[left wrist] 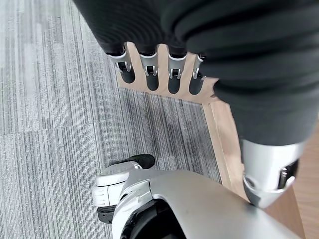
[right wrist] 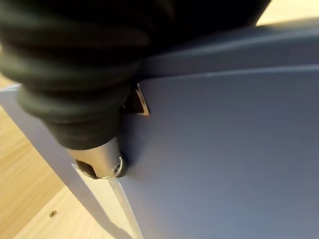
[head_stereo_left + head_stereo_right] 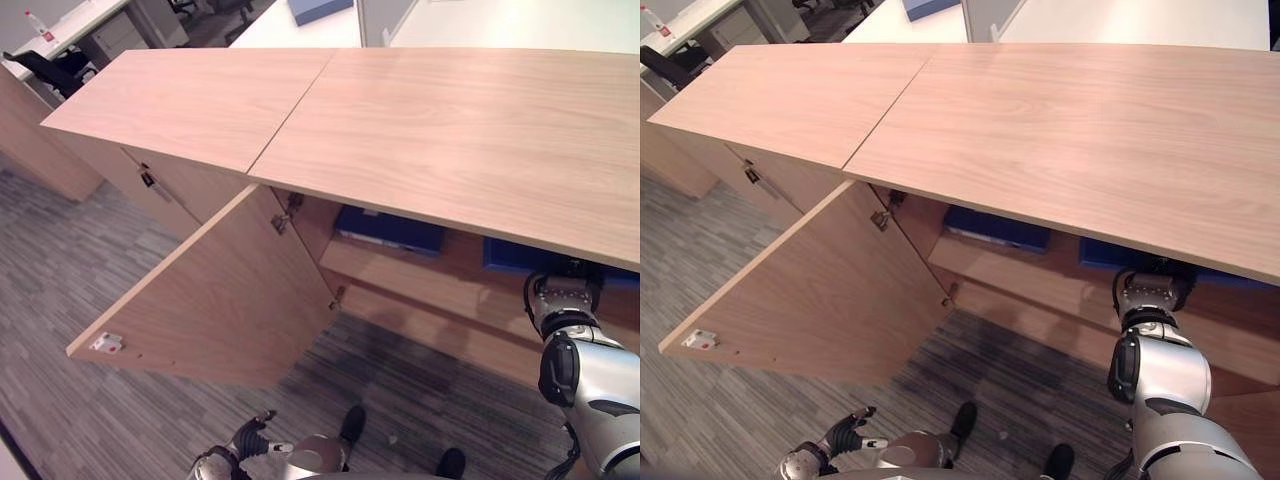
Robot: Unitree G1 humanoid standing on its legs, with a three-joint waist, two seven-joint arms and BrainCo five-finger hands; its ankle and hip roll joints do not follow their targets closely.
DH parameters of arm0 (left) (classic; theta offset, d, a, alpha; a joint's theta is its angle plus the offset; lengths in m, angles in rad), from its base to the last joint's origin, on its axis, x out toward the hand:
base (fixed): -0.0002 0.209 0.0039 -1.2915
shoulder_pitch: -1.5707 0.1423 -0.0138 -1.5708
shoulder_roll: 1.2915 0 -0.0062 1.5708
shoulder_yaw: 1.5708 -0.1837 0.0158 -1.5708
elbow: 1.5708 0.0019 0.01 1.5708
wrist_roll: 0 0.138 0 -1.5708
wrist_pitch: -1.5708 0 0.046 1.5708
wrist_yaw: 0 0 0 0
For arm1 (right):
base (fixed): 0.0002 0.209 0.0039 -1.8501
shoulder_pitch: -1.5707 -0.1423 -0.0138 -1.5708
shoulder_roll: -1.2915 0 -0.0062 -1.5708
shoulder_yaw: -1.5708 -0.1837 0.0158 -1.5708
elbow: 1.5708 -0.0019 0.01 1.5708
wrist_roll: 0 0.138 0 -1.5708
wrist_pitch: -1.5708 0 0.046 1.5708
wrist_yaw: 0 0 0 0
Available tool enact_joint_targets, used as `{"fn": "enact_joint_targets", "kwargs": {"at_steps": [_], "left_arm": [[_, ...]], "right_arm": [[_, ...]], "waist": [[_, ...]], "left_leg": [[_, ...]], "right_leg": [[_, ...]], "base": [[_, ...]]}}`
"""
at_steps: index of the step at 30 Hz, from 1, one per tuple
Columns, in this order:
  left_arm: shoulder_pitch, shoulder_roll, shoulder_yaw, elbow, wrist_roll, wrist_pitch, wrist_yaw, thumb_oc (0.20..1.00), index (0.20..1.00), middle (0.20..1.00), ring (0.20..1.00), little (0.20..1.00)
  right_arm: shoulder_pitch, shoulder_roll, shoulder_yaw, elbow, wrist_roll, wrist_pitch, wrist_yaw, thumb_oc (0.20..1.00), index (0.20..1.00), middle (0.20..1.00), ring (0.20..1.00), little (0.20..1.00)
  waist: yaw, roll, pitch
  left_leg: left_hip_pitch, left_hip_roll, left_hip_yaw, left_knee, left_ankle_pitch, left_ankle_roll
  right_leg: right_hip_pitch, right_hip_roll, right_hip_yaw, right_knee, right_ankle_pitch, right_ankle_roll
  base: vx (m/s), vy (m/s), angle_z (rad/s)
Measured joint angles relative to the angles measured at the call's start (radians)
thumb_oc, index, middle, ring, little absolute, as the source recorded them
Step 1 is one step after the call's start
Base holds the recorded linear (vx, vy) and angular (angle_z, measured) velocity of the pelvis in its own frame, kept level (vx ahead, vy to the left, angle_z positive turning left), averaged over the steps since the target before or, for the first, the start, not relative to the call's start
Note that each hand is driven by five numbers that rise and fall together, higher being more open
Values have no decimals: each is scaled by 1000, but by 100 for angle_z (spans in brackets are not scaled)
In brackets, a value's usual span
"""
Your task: Put the empty folder in the office cabinet
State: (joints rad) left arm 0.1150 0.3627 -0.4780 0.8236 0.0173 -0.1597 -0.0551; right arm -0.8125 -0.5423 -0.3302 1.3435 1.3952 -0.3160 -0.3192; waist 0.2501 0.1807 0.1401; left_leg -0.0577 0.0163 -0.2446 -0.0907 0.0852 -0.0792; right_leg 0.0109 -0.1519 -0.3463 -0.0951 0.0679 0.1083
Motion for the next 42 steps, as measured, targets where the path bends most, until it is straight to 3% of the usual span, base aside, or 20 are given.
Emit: {"fn": "enact_joint_targets", "kwargs": {"at_steps": [15,18,21,26,31,42], "left_arm": [[-1,2,3,0,10,1,-1,1000,1000,1000,1000,1000],[1,2,-4,0,10,1,-3,1000,1000,1000,1000,1000],[5,1,-10,-2,9,0,-4,1000,1000,1000,1000,1000],[15,1,-36,-18,7,0,-4,1000,1000,1000,1000,1000],[16,44,-73,-91,-7,-24,-20,1000,1000,1000,1000,1000],[12,120,-80,-171,-52,-51,-32,1000,1000,1000,1000,1000]], "right_arm": [[64,-1,-72,2,13,-5,-10,200,200,200,200,200],[64,-5,-72,2,32,-11,-11,200,200,200,200,200],[63,-30,-63,0,37,-11,-12,200,200,200,200,200],[45,-132,-50,1,36,-10,-16,200,200,200,200,200],[-4,-257,6,5,-3,9,-37,200,200,200,200,200],[-303,-364,145,42,-93,20,-48,200,200,200,200,200]], "waist": [[-27,-3,3],[-25,15,-3],[-22,61,-4],[-10,124,15],[-1,157,47],[5,152,140]], "left_leg": [[5,0,10,0,0,0],[1,-2,19,0,0,1],[-15,-2,26,0,3,6],[-61,-3,44,0,13,13],[-116,-3,59,1,25,10],[-211,-17,81,6,30,5]], "right_leg": [[-1,-5,10,0,1,1],[-10,-9,20,0,1,2],[-33,-11,31,0,6,5],[-85,-12,47,0,24,2],[-150,-11,63,6,38,1],[-255,-27,88,7,45,10]], "base": [[6,-4,-1],[-39,26,-9],[-74,17,-10],[-56,5,-8],[-61,1,-9],[-51,5,-6]]}}
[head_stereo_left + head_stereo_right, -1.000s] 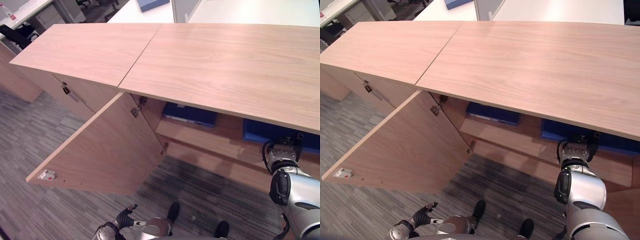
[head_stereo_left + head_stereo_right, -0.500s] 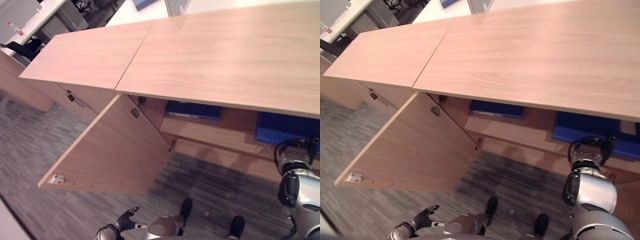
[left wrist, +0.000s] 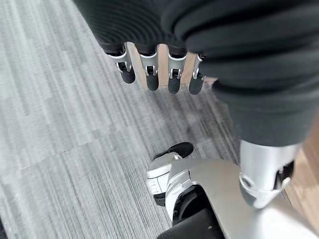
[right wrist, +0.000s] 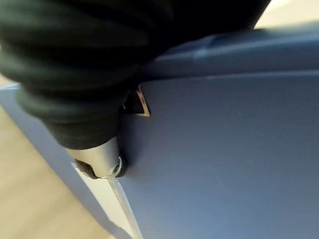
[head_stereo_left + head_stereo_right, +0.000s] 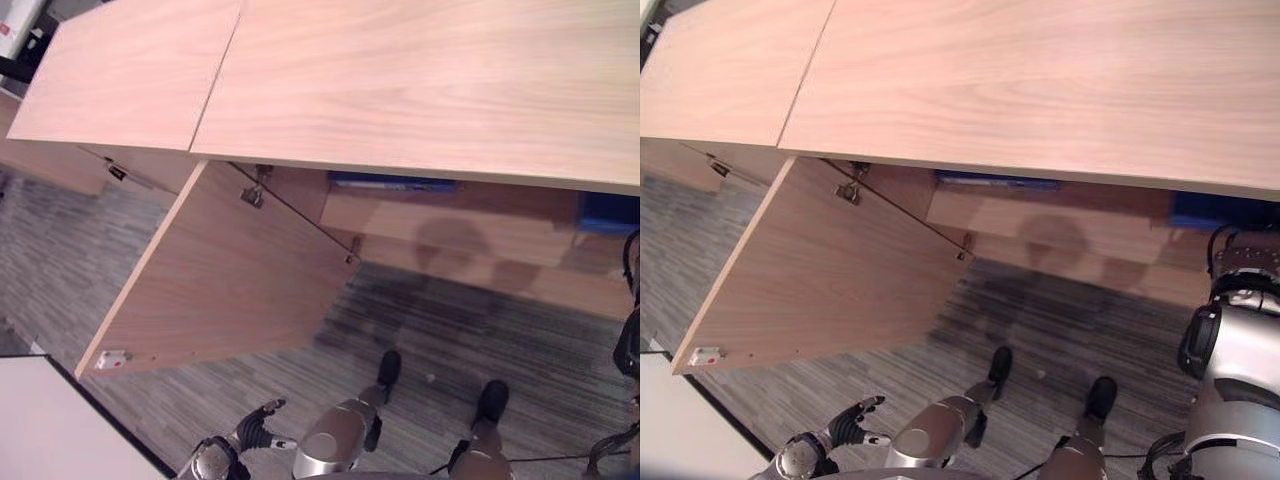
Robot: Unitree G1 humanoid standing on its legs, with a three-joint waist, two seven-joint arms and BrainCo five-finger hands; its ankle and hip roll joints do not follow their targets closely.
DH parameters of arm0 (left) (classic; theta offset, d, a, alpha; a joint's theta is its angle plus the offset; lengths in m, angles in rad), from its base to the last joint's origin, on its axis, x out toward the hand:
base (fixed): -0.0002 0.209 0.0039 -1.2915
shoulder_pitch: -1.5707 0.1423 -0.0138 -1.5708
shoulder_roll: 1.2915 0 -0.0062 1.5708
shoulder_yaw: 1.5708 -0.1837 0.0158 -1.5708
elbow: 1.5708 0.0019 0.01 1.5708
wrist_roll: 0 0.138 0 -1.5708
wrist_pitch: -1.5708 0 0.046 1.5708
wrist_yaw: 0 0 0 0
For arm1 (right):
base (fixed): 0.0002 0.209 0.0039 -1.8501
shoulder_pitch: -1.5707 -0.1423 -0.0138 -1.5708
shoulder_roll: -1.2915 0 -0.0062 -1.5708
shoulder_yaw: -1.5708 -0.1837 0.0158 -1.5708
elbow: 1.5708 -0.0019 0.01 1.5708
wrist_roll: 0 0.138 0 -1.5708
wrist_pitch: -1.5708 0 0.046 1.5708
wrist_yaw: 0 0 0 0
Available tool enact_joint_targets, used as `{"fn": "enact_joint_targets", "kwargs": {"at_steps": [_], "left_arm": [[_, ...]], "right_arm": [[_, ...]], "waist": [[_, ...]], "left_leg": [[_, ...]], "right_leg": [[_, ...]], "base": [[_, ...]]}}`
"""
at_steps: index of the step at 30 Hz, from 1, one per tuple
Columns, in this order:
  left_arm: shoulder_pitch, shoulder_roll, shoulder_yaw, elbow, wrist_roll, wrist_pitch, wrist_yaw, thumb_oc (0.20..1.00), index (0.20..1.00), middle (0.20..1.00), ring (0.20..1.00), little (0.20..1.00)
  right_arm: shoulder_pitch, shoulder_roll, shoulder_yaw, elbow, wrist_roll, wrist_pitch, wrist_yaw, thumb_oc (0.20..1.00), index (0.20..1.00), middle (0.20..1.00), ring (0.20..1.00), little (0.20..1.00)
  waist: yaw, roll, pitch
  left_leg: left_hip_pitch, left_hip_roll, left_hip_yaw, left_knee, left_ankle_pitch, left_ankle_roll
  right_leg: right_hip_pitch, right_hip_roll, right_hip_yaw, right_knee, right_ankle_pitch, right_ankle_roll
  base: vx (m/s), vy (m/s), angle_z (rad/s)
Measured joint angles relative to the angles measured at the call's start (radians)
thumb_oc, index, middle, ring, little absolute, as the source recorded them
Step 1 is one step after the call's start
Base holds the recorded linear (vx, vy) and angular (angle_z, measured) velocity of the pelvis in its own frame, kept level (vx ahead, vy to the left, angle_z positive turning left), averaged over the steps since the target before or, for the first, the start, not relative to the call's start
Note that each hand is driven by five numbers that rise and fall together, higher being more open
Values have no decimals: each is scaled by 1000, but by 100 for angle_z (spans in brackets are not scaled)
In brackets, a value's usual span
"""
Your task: Put the empty folder in the office cabinet
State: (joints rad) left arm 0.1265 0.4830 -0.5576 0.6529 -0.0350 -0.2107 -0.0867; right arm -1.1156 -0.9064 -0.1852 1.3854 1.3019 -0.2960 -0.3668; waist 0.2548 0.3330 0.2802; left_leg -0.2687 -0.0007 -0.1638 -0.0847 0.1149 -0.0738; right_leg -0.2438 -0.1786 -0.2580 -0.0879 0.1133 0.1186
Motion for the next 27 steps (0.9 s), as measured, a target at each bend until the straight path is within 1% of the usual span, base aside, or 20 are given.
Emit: {"fn": "enact_joint_targets", "kwargs": {"at_steps": [1,3,4,5,7,8,10,11,13,14,15,16,18,19,20,21,22,24,26,27], "left_arm": [[-6,10,3,-11,-5,-3,0,1000,1000,1000,1000,1000],[-12,38,-3,-31,-28,-10,-2,1000,1000,1000,1000,1000],[-22,51,-3,-33,-33,-15,-2,1000,1000,1000,1000,1000],[-42,67,-1,-33,-39,-18,-2,1000,1000,1000,1000,1000],[-53,75,4,-33,-49,-21,0,1000,1000,1000,1000,1000],[-53,75,-1,-34,-58,-26,-1,1000,1000,1000,1000,1000],[-53,80,-1,-36,-67,-32,-2,1000,1000,1000,1000,1000],[-53,82,-1,-37,-67,-32,-2,1000,1000,1000,1000,1000],[-52,82,-1,-40,-70,-34,-3,1000,1000,1000,1000,1000],[-50,85,-2,-39,-76,-34,-2,1000,1000,1000,1000,1000],[-50,85,-4,-66,-76,-33,-3,1000,1000,1000,1000,1000],[-50,86,-10,-72,-77,-36,-2,1000,1000,1000,1000,1000],[-52,94,-10,-119,-129,-35,0,1000,1000,1000,1000,1000],[-56,94,-9,-128,-148,-39,-1,1000,1000,1000,1000,1000],[-90,92,-14,-109,-159,-37,-5,1000,1000,1000,1000,1000],[-178,88,-76,-74,-194,10,4,1000,1000,1000,1000,1000],[-256,73,-105,-76,-200,15,8,1000,1000,1000,1000,1000],[-341,28,-60,-113,-239,-7,26,1000,1000,1000,1000,1000],[-396,9,-20,-163,-288,-41,52,1000,1000,1000,1000,1000],[-414,9,13,-188,-316,-55,63,1000,1000,1000,1000,1000]], "right_arm": [[-29,-10,22,0,-13,0,-1,200,200,200,200,200],[-115,-20,92,16,-36,8,-6,200,200,200,200,200],[-172,-25,102,35,-33,8,-17,200,200,200,200,200],[-218,-33,113,37,-34,4,-34,200,200,200,200,200],[-246,-41,144,42,-36,5,-39,200,200,200,200,200],[-297,-51,186,68,-48,17,-42,200,200,200,200,200],[-358,-60,219,86,-67,26,-53,200,200,200,200,200],[-402,-66,268,109,-68,29,-60,200,200,200,200,200],[-422,-88,279,109,-87,44,-62,200,200,200,200,200],[-433,-97,308,109,-94,45,-75,200,200,200,200,200],[-482,-110,346,107,-113,44,-76,200,200,200,200,200],[-483,-113,354,107,-127,43,-74,200,200,200,200,200],[-484,-112,378,89,-145,24,-65,200,200,200,200,200],[-478,-114,379,77,-145,23,-60,200,200,200,200,200],[-454,-88,379,87,-145,36,-46,200,200,200,200,200],[-425,-42,345,88,-145,37,-40,200,200,200,200,200],[-425,12,319,85,-144,38,-36,200,200,200,200,200],[-424,85,304,49,-145,25,-29,200,200,200,200,200],[-425,111,288,31,-142,24,-24,200,200,200,200,200],[-424,106,287,32,-142,24,-27,200,200,200,200,200]], "waist": [[-1,1,12],[1,-13,33],[-3,-18,38],[-3,-23,61],[-11,-28,90],[-12,-28,96],[-3,-28,98],[-2,-27,98],[1,-18,104],[3,-17,104],[6,-16,105],[6,-15,106],[0,-19,110],[-10,-20,114],[-30,-21,131],[-31,-21,131],[-38,-22,132],[-61,-26,132],[-84,-47,130],[-90,-64,128]], "left_leg": [[-8,-5,6,8,0,0],[-40,-12,24,28,0,0],[-67,-16,27,41,0,0],[-78,-17,39,44,0,0],[-83,-18,47,45,0,0],[-101,-18,51,46,0,0],[-133,-19,64,52,0,0],[-153,-24,68,62,0,0],[-162,-30,65,70,0,0],[-171,-32,61,73,0,0],[-218,-40,60,75,14,21],[-231,-42,60,81,17,24],[-299,-56,54,113,18,24],[-319,-57,46,122,11,25],[-321,-59,35,123,12,22],[-321,-52,39,128,17,22],[-325,-48,43,127,17,22],[-345,-46,45,132,19,19],[-375,-47,47,155,10,20],[-390,-47,47,162,10,20]], "right_leg": [[-6,-3,4,0,3,-1],[-56,-9,26,38,-4,0],[-82,-14,29,51,-8,0],[-109,-18,41,76,-15,-1],[-129,-21,53,96,-24,1],[-159,-22,61,117,-29,3],[-212,-30,79,151,-32,5],[-244,-35,85,177,-39,6],[-255,-39,86,195,-39,7],[-277,-44,87,224,-51,8],[-367,-57,103,315,-79,5],[-388,-61,107,339,-85,4],[-478,-83,110,423,-116,0],[-499,-82,107,439,-132,1],[-511,-83,112,468,-146,-3],[-511,-75,114,473,-139,-18],[-519,-72,116,479,-140,-20],[-537,-69,115,483,-132,-30],[-559,-71,117,491,-137,-29],[-572,-69,118,491,-137,-30]], "base": [[-55,-11,-8],[-47,0,-17],[-9,-1,-20],[-1,-8,-14],[-5,-3,-15],[-19,8,-14],[-13,13,-16],[-3,20,-9],[-3,8,4],[-10,17,11],[-24,35,10],[-21,31,15],[116,0,17],[144,-3,22],[37,16,14],[4,17,6],[-100,30,-6],[5,2,-4],[53,-10,0],[0,0,0]]}}
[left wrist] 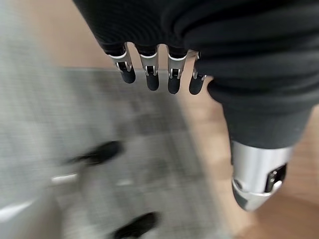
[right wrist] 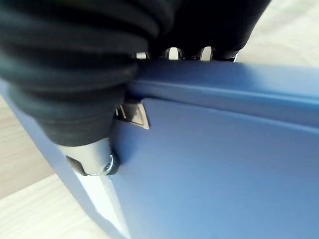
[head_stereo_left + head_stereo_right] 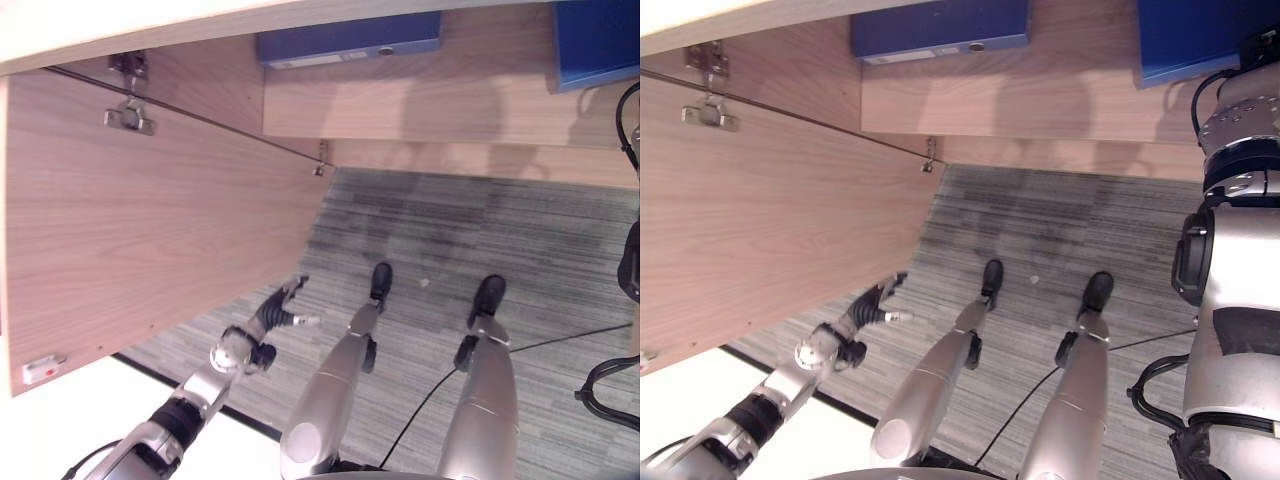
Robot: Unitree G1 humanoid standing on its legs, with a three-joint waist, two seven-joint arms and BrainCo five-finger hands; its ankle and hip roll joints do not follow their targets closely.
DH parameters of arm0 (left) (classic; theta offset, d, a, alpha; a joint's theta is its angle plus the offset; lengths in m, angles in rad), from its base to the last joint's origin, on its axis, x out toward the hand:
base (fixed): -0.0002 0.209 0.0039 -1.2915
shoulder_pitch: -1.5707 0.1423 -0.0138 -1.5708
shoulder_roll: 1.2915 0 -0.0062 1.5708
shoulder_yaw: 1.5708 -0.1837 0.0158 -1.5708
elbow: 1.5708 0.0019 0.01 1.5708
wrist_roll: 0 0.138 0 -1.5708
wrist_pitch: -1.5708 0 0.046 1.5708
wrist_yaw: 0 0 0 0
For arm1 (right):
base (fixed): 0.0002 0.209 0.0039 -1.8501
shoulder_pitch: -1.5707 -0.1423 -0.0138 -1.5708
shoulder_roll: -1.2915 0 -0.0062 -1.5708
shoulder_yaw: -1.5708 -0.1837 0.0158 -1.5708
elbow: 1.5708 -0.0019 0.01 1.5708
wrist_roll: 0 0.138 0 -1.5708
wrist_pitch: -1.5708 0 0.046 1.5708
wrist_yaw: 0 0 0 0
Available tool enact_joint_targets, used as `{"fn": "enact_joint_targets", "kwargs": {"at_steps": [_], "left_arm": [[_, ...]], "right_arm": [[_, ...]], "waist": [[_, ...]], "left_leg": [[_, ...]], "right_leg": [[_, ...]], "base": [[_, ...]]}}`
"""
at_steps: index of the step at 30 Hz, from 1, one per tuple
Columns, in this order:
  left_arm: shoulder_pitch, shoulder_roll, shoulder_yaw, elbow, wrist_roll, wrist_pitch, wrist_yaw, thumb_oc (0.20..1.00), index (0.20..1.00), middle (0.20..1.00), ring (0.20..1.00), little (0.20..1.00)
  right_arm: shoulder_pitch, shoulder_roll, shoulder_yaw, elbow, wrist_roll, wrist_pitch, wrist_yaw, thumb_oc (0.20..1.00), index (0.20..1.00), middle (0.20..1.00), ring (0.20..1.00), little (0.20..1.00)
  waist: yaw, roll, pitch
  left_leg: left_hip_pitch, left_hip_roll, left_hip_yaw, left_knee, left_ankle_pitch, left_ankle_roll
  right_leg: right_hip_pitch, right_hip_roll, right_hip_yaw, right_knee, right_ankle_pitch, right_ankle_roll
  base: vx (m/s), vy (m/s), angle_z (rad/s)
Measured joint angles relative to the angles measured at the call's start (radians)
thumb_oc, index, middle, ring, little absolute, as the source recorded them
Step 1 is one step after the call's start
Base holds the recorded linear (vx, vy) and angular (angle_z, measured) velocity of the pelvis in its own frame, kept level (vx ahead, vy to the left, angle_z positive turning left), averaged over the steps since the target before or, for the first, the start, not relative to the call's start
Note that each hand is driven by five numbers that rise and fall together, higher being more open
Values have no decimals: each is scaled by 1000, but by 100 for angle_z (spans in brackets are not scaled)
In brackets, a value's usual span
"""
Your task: Put the empty folder in the office cabinet
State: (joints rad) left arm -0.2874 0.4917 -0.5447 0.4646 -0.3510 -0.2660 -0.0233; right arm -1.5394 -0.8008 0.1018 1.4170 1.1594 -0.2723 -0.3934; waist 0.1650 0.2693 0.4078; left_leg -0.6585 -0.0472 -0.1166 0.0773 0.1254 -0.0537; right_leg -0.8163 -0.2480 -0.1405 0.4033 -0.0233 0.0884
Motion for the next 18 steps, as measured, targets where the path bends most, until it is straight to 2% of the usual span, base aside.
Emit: {"fn": "enact_joint_targets", "kwargs": {"at_steps": [7,9,18], "left_arm": [[3,53,3,-31,-68,4,16,1000,1000,1000,1000,1000],[7,69,5,-46,-76,2,16,1000,1000,1000,1000,1000],[56,69,4,-46,-104,2,13,1000,1000,1000,1000,1000]], "right_arm": [[1,-24,-19,1,13,-6,1,200,200,200,200,200],[2,-14,-22,4,38,-4,2,200,200,200,200,200],[4,-1,-23,9,41,-5,17,200,200,200,200,200]], "waist": [[11,-13,-3],[12,-30,-8],[12,-73,-25]], "left_leg": [[-52,-2,-3,49,-6,-1],[-75,-2,-3,69,-9,0],[-89,-3,5,85,-9,0]], "right_leg": [[-32,-2,-4,24,0,0],[-51,-1,-2,36,0,-1],[-69,0,12,42,3,-3]], "base": [[4,-12,4],[6,-2,2],[11,1,-2]]}}
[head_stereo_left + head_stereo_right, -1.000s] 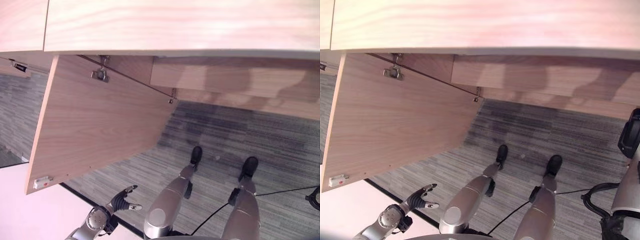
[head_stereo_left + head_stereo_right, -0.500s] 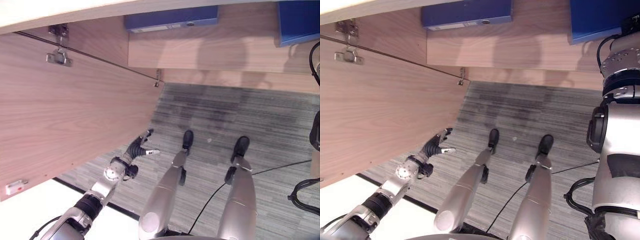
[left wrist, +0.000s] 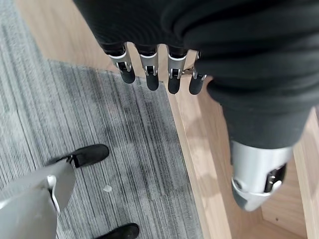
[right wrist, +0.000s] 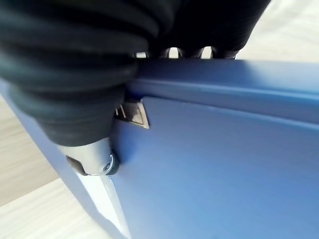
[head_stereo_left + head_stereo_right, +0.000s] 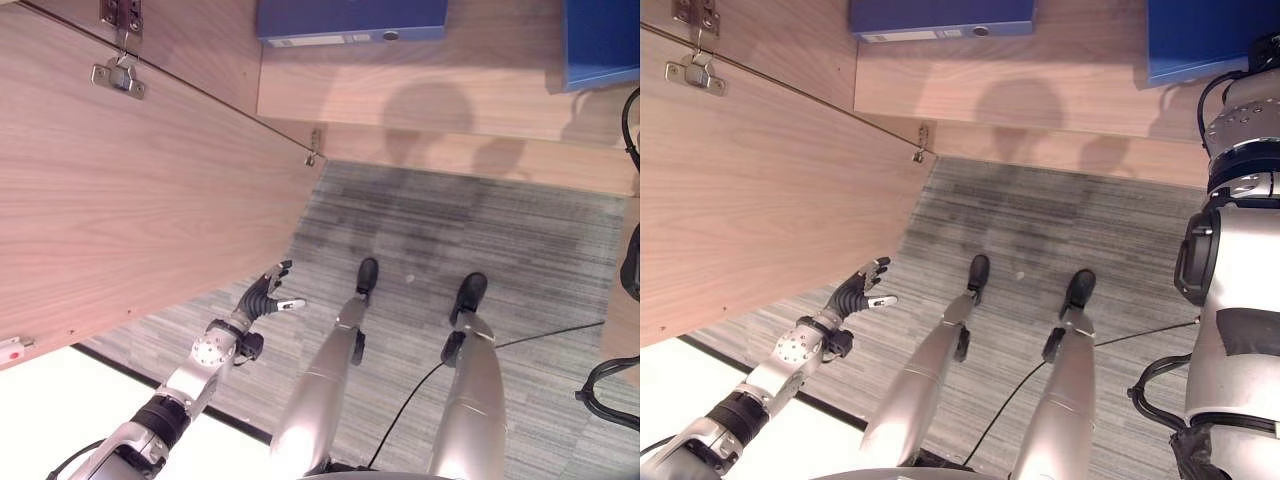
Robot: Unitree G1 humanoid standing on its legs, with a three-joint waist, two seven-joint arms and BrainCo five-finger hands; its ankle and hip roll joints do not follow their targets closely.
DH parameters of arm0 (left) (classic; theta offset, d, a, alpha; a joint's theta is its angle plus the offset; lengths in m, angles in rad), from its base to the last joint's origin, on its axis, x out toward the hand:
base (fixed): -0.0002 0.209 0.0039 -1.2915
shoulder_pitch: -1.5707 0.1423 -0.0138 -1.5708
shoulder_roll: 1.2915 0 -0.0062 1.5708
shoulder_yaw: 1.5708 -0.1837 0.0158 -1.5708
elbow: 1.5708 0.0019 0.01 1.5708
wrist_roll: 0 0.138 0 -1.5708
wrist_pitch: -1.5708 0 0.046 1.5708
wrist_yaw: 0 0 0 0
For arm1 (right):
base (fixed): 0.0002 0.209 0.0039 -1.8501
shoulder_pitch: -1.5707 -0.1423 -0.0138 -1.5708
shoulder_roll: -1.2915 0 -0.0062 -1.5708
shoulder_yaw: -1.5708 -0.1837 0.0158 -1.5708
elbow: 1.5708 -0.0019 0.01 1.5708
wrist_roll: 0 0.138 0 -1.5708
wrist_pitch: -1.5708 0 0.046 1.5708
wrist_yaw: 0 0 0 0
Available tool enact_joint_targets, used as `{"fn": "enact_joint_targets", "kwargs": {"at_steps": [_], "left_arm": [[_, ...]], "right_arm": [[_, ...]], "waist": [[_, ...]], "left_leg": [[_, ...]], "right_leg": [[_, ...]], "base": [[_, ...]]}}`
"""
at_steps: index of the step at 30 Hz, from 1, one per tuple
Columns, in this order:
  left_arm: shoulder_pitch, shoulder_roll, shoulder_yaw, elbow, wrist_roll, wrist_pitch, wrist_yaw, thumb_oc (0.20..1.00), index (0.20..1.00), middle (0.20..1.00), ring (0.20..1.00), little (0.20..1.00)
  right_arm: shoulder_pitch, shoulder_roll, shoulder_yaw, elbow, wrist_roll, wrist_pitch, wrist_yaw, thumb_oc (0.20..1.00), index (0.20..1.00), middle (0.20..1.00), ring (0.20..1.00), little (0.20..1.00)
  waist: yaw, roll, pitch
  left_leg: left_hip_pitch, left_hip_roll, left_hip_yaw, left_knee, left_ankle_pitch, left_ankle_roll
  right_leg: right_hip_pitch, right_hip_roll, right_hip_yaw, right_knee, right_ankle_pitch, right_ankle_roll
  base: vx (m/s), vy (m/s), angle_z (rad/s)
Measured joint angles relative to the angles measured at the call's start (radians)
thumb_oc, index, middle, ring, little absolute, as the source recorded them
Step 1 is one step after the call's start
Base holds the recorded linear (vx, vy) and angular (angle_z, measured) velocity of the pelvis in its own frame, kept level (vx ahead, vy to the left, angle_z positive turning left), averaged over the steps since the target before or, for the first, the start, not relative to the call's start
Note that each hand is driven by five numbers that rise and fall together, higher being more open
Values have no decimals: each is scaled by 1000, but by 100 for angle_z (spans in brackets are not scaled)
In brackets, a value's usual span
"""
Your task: Put the empty folder in the office cabinet
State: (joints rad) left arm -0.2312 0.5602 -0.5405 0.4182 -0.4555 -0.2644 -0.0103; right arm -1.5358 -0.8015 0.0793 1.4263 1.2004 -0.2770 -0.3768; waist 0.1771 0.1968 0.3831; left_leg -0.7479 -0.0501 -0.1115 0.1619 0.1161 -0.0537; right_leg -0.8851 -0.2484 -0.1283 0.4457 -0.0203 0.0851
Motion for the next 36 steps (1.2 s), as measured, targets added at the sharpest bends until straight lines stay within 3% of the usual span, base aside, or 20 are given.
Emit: {"fn": "enact_joint_targets", "kwargs": {"at_steps": [12,32,34,36], "left_arm": [[3,9,24,-41,-1,4,-9,1000,1000,1000,1000,1000],[32,51,23,-117,-40,3,-49,1000,1000,1000,1000,1000],[33,53,23,-129,-41,3,-48,1000,1000,1000,1000,1000],[36,56,23,-139,-42,3,-46,1000,1000,1000,1000,1000]], "right_arm": [[-61,-1,-47,1,118,-21,-29,200,200,200,200,200],[-125,-30,5,1,114,-63,-56,200,200,200,200,200],[-124,-39,5,9,112,-59,-55,564,564,564,564,564],[-124,-41,6,22,108,-56,-48,586,586,586,586,586]], "waist": [[55,-2,-2],[52,1,-4],[56,5,-7],[59,8,-9]], "left_leg": [[17,-1,-4,-3,1,0],[32,1,-11,-32,18,-14],[31,1,-12,-35,18,-14],[30,1,-13,-39,18,-15]], "right_leg": [[18,-2,-4,-1,6,-7],[6,-5,-1,28,-5,-12],[3,-6,-2,28,-7,-12],[1,-8,-3,29,-9,-11]], "base": [[25,-4,0],[-2,0,0],[0,0,0],[-8,6,3]]}}
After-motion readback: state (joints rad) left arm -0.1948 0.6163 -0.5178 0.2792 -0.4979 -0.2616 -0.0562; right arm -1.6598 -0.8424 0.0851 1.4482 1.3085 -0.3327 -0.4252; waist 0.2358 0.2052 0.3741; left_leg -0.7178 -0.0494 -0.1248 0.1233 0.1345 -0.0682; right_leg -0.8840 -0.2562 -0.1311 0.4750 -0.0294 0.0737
